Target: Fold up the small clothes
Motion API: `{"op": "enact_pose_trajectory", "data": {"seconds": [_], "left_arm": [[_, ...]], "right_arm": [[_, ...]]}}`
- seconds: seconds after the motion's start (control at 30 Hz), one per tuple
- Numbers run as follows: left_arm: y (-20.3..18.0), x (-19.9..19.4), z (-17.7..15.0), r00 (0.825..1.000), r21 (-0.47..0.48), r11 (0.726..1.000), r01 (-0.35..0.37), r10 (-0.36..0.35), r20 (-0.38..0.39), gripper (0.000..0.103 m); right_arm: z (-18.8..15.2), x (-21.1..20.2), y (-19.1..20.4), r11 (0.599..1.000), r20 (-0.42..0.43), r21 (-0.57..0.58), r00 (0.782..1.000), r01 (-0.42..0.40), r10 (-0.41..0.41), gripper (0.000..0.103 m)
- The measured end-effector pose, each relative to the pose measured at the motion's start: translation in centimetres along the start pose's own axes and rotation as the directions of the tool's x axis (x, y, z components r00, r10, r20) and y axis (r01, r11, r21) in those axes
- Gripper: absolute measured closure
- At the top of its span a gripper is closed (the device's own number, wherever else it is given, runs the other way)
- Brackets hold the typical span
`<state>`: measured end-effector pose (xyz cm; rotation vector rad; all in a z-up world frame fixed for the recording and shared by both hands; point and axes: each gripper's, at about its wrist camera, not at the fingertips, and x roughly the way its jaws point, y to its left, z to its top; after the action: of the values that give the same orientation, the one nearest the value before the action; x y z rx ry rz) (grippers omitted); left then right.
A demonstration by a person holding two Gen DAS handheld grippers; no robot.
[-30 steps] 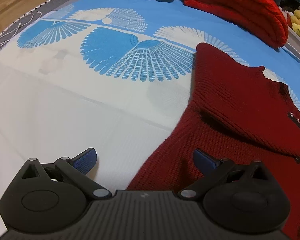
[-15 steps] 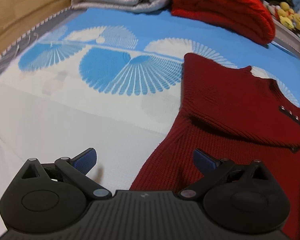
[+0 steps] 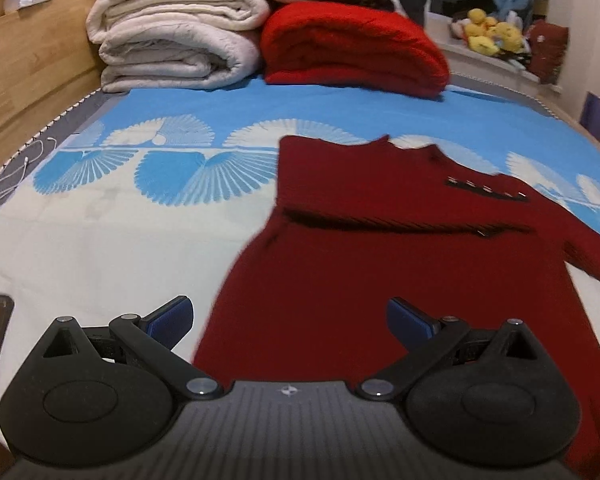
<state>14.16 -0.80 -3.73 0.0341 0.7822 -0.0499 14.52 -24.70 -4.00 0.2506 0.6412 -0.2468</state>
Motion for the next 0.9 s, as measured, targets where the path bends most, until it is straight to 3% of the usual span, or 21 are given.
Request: {"op": "enact_pose_trajectory", "data": {"seconds": [0.13,0.23,0.43,0.9], "left_arm": [[-0.2,-1.4,-3.7,0.998,-0.062,0.996,0.057,-0.059,-0.033,0.0],[-0.8,-0.4,-4.5,0.996,-0.058,0.997,0.053,-0.057,-0.073,0.0],[-1.8,1.0,-4.4,0.999,0.012,1.0,0.007,-0.006,-0.048,0.0],[-2.4,3.2,-2.3,0.996,0.024,0.998,0.062,-0.06,-0.067,0.0]], "right_arm": [[-1.5,-1.0,-0.7,0.997,-0.022,0.068,1.0,-0.019,0.021,0.022],[-2.1,-0.9,-0.3,0.998,-0.039,0.06,0.999,-0.024,0.026,0.022],[-2.6,0.7,0.4,0.999,-0.071,-0.03,0.997,0.012,-0.014,0.022],[-1.2,3.1,-0.1,0.999,-0.101,0.044,0.995,0.022,-0.018,0.022]]}}
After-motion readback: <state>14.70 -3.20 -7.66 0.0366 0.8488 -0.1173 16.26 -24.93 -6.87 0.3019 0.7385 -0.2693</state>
